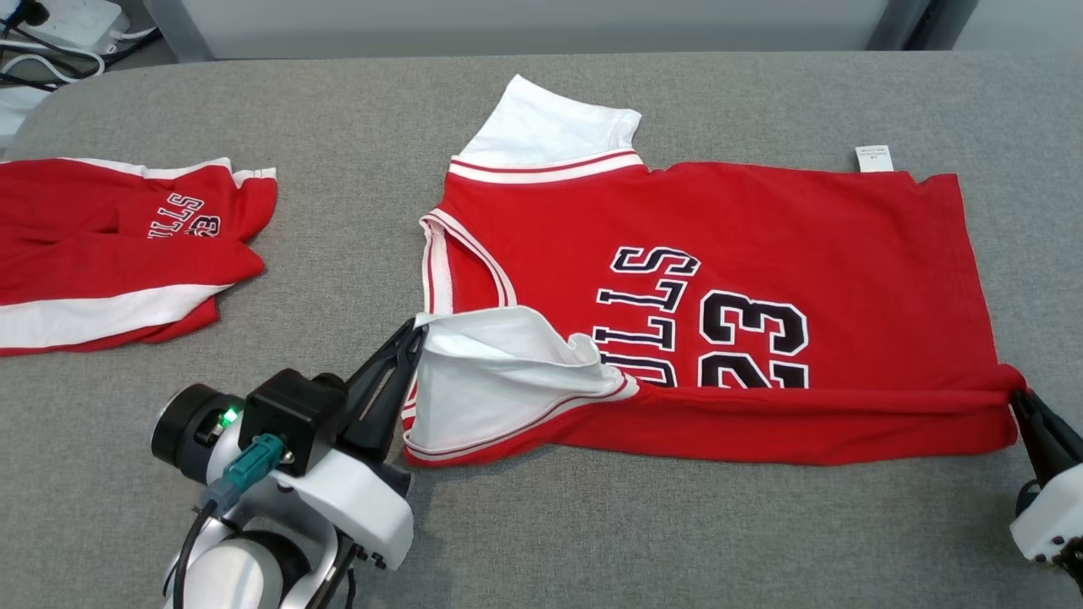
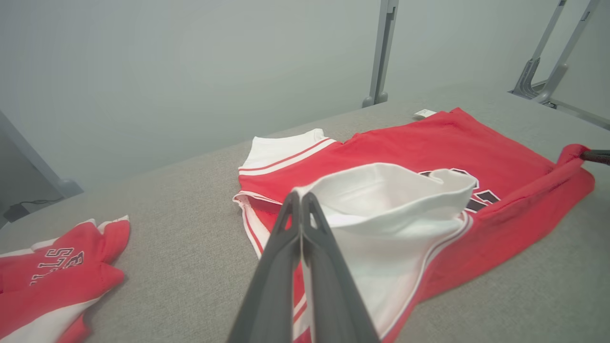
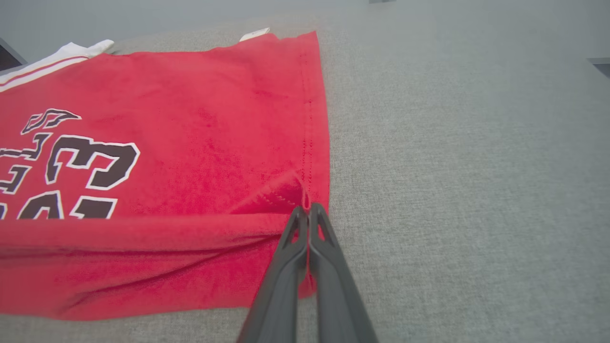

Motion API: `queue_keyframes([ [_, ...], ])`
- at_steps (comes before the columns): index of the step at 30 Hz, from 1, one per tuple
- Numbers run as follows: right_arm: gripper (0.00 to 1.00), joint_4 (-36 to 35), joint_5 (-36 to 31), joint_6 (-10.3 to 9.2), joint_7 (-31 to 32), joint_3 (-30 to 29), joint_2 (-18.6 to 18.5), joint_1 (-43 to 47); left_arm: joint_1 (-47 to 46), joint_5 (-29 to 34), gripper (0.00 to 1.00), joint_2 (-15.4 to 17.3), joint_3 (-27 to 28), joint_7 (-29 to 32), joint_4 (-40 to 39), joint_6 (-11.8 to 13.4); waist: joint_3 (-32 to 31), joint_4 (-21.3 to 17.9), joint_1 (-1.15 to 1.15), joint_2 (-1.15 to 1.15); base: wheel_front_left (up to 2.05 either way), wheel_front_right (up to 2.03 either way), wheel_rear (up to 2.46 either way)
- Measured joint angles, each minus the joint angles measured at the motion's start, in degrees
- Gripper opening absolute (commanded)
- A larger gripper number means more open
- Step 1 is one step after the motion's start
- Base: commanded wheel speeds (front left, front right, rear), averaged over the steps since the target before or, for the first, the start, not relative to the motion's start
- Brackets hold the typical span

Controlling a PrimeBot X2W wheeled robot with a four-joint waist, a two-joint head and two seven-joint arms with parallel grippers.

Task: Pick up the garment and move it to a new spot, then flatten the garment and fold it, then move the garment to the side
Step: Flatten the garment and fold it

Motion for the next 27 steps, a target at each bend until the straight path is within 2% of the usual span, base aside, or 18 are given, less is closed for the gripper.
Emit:
queue_keyframes([
  [9, 0.0, 7.53, 2.82, 0.0, -2.94, 4.45, -0.25, -8.57, -7.1, 1.93, 0.0, -1.66, 0.2, -7.11, 8.86, -0.01, 2.31, -0.64, 0.0, 0.0, 0.0, 0.0, 0.0],
  [13, 0.0, 10.58, 3.52, 0.0, -3.58, 6.43, -0.33, -11.65, -9.81, 2.02, 0.0, -2.22, -0.51, -8.87, 14.15, -0.97, 3.28, -0.65, 0.0, 0.0, 0.0, 0.0, 0.0],
  [17, 0.0, 13.01, 3.89, 0.0, -4.41, 8.38, -0.54, -14.44, -13.1, 2.21, 0.0, -2.99, -1.27, -11.11, 19.62, -2.0, 4.25, -0.65, 0.0, 0.0, 0.0, 0.0, 0.0],
  [27, 0.0, 17.72, 5.35, 0.0, -6.57, 12.78, -1.12, -20.33, -20.96, 4.14, 0.0, -4.39, -2.83, -16.58, 32.74, -2.19, 6.62, -1.34, 0.0, 0.0, 0.0, 0.0, 0.0],
])
